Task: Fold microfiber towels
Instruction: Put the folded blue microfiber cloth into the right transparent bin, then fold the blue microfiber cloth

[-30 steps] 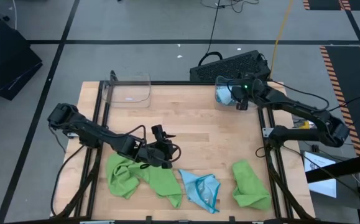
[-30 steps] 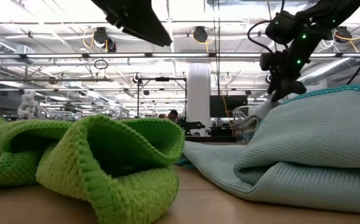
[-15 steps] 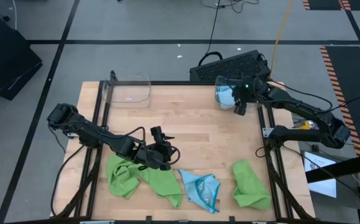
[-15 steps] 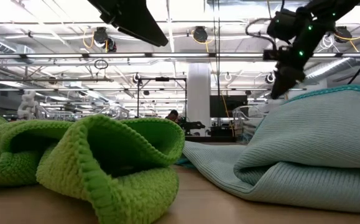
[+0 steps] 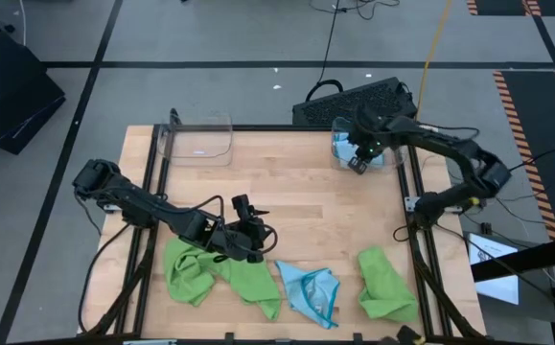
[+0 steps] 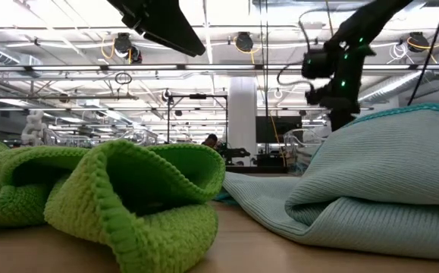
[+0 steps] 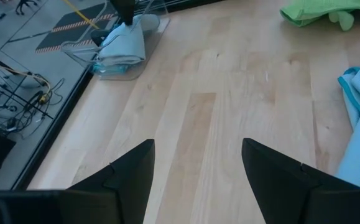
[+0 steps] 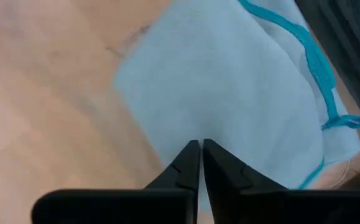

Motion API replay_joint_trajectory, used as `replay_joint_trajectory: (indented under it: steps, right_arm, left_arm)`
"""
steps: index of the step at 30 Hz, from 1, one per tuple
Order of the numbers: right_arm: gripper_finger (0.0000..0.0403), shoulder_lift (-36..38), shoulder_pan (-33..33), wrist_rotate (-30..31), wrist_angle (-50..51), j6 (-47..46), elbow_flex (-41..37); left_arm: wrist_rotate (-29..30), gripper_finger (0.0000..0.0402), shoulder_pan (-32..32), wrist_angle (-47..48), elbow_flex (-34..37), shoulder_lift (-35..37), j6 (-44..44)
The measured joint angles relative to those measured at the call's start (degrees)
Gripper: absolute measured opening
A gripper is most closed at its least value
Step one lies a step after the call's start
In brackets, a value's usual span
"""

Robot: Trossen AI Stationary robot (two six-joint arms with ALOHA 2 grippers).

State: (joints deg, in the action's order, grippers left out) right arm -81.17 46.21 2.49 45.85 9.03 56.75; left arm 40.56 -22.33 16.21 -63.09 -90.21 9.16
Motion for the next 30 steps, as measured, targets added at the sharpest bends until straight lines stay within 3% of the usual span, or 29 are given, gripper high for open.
replay_joint_trajectory:
  steps: [8,13,23,30]
  right_arm:
    - [0.0003,-8.9,2.0,-4.3,-2.8,-0.9,0.2]
    - [0.0001,-9.4,2.0,-4.1,-1.6,-0.7,0.2]
    - [0.0001,4.5,0.2,-4.1,1.3,-2.3,3.2]
    - [0.0001,18.7,-11.1,-3.9,1.2,-11.2,1.9]
  left_arm:
    - [0.0,0.0241,0.0,0.0,0.0,0.0,0.1]
    - [0.0,0.0241,0.0,0.0,0.0,0.0,0.2]
    - [0.0,0.0241,0.0,0.0,0.0,0.0,0.2]
    - [1.3,0.0241,0.3,0.0,0.0,-0.2,0.9]
